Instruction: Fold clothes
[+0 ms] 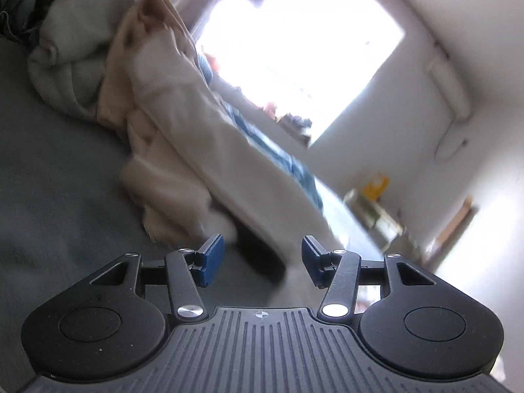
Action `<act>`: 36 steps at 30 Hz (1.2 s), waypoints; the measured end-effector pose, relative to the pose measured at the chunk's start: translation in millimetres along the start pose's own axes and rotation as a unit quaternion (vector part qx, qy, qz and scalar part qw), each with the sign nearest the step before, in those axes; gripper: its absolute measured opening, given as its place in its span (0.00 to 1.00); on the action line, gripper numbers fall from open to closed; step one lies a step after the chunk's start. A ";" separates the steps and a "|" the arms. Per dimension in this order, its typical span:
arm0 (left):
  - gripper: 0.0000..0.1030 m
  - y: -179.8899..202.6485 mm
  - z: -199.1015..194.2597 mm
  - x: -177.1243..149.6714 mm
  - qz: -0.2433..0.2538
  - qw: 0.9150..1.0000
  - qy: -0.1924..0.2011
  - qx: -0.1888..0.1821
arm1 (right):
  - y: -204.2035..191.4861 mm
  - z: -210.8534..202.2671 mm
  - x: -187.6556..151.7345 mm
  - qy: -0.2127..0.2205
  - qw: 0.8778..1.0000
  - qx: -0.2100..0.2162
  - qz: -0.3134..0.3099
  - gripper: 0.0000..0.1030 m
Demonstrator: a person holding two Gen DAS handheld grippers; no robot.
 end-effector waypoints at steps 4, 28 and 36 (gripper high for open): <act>0.51 46.1 7.4 -22.7 0.035 0.998 -0.052 -0.014 | 33.5 26.1 -21.5 -0.033 0.998 0.025 0.054 0.51; 0.51 140.4 141.6 -79.5 0.152 0.975 -0.160 0.014 | -32.3 266.3 -25.9 -0.107 0.993 0.043 -0.032 0.53; 0.51 92.5 126.6 -63.7 0.092 0.989 -0.110 0.014 | -164.0 353.6 -17.7 -0.208 0.953 0.219 -0.004 0.52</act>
Point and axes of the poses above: each gripper's, at about its wrist camera, not at the fingertips, and z roughly the way its jaws point, y to its right, x to its top, the point moved 5 cm from there along z, roughly the way its jaws point, and after that the axes turned 4 degrees about -y, right-handed, at the moved point
